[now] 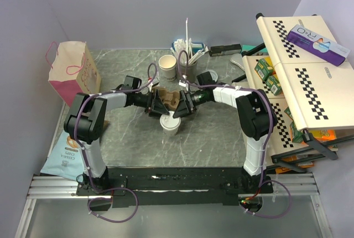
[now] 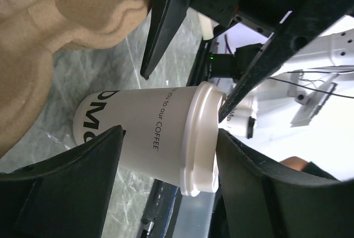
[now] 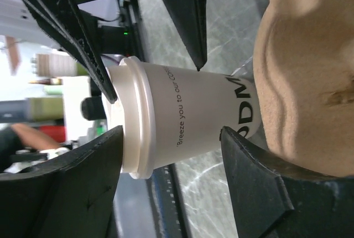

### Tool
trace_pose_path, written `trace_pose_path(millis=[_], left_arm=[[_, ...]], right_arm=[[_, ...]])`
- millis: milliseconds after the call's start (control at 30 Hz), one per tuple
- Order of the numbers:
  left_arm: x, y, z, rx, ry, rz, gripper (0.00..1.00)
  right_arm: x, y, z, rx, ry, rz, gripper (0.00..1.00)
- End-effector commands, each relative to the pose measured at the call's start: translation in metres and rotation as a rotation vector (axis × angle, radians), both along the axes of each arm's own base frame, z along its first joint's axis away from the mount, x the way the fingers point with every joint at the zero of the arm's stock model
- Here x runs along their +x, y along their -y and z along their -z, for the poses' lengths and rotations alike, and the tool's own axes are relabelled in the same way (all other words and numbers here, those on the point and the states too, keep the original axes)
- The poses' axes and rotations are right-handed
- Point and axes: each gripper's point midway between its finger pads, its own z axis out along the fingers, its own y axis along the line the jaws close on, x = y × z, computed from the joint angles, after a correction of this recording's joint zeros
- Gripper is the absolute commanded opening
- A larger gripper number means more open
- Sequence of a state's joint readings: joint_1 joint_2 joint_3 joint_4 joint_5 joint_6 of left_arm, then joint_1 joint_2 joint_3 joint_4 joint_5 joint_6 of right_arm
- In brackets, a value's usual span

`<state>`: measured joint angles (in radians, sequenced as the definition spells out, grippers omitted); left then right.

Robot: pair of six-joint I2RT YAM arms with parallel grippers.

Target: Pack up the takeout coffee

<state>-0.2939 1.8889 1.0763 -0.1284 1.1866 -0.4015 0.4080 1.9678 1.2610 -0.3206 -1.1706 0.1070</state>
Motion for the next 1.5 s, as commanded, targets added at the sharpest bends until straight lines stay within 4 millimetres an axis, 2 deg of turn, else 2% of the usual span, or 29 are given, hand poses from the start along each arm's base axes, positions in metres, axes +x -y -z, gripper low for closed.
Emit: trace_pose_path(millis=[0, 133, 233, 500, 600, 733, 867, 1067, 1133, 1467], left_arm=[[0.001, -0.003, 0.021, 0.018, -0.032, -0.030, 0.71], [-0.007, -0.008, 0.034, 0.027, -0.088, -0.053, 0.70], [-0.004, -0.009, 0.039, 0.024, -0.081, -0.059, 0.70], [-0.002, -0.011, 0.070, 0.060, -0.165, -0.093, 0.68], [-0.007, -0.013, 0.084, 0.068, -0.222, -0.122, 0.68], [-0.009, -0.011, 0.084, 0.035, -0.223, -0.120, 0.68], [-0.005, -0.007, 0.071, -0.001, -0.167, -0.099, 0.69], [0.003, -0.003, 0.028, -0.084, -0.028, -0.092, 0.74], [0.005, -0.003, 0.016, -0.096, 0.006, -0.084, 0.76], [-0.002, -0.005, -0.014, -0.103, 0.072, -0.027, 0.83]], right_arm=[[-0.005, -0.003, 0.009, 0.030, -0.050, 0.007, 0.74], [-0.011, -0.002, 0.020, 0.023, -0.110, 0.032, 0.72], [-0.014, -0.001, 0.028, 0.026, -0.150, 0.051, 0.71], [-0.014, -0.001, 0.050, -0.013, -0.214, 0.141, 0.67], [-0.009, 0.000, 0.051, -0.041, -0.194, 0.163, 0.67], [-0.004, -0.002, 0.041, -0.032, -0.168, 0.174, 0.67], [-0.004, -0.005, 0.036, -0.038, -0.119, 0.161, 0.68], [-0.008, -0.006, 0.018, -0.006, -0.046, 0.146, 0.69], [-0.009, -0.005, 0.019, -0.012, -0.045, 0.142, 0.69], [-0.010, -0.004, 0.023, -0.026, -0.032, 0.127, 0.69]])
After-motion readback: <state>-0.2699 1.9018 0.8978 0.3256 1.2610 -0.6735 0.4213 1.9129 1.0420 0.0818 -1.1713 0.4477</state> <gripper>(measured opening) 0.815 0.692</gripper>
